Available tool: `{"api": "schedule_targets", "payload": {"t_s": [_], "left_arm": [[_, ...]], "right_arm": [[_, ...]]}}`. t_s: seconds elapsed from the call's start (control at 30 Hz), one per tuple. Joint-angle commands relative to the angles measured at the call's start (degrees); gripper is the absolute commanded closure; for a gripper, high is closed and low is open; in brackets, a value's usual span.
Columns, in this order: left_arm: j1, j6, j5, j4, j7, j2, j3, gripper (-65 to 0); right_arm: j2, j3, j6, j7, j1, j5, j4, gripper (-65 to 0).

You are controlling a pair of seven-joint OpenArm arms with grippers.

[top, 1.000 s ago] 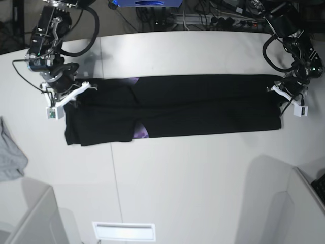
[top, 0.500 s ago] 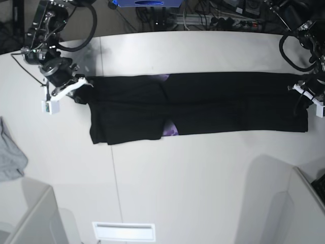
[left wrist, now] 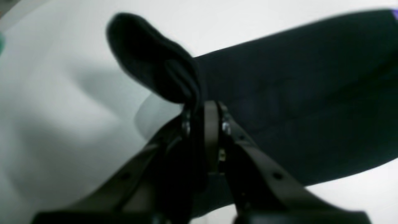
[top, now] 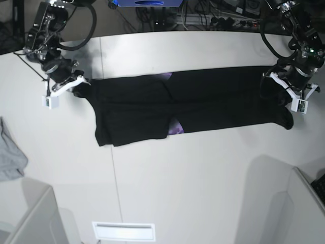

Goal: Fold the T-shirt properly
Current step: 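Pull the strip ends apart with both grippers to straighten it, then lift the strip end with the left gripper and fold it toward the middle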

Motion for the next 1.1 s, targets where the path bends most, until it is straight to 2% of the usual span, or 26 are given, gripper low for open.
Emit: {"api": "schedule_targets", "payload": {"t_s": [0.0,0.1,0.27,0.33,0.43,0.7,0.83,1.07], "left_arm": [[-0.3,0.9,-0.9,2.1,-1.2,-0.5,0.9,0.0],[-0.3,2.5,-0.9,3.9,-1.2,0.8,4.5,0.0],[-0.5,2.9,-0.9,5.2,-1.2,3.0,10.6,0.0],[-0.4,5.2,-0.9,5.2,-1.2,3.9,13.0,0.0],[-0.3,8.6,-1.1,5.2,-1.3,3.9,17.3,0.0],[-2.1,12.2,-1.2,5.1,-1.3,3.9,25.8,0.0],[-2.7,15.1,-1.2,5.1,-1.3,4.0,29.2,0.0],[-2.7,15.5,-1.2,5.1,-1.3,4.0,32.6,0.0]], "right_arm": [[0.5,0.2,0.3,1.0,0.4,1.0,1.0,0.0],[0.5,0.2,0.3,1.0,0.4,1.0,1.0,0.0],[0.5,0.2,0.3,1.0,0.4,1.0,1.0,0.0],[1.5,0.2,0.3,1.0,0.4,1.0,1.0,0.0],[1.9,0.2,0.3,1.0,0.4,1.0,1.0,0.0],[2.0,0.2,0.3,1.0,0.5,1.0,1.0,0.0],[2.0,0.2,0.3,1.0,1.2,1.0,0.9,0.0],[2.0,0.2,0.3,1.0,1.5,1.0,0.9,0.0]]}}
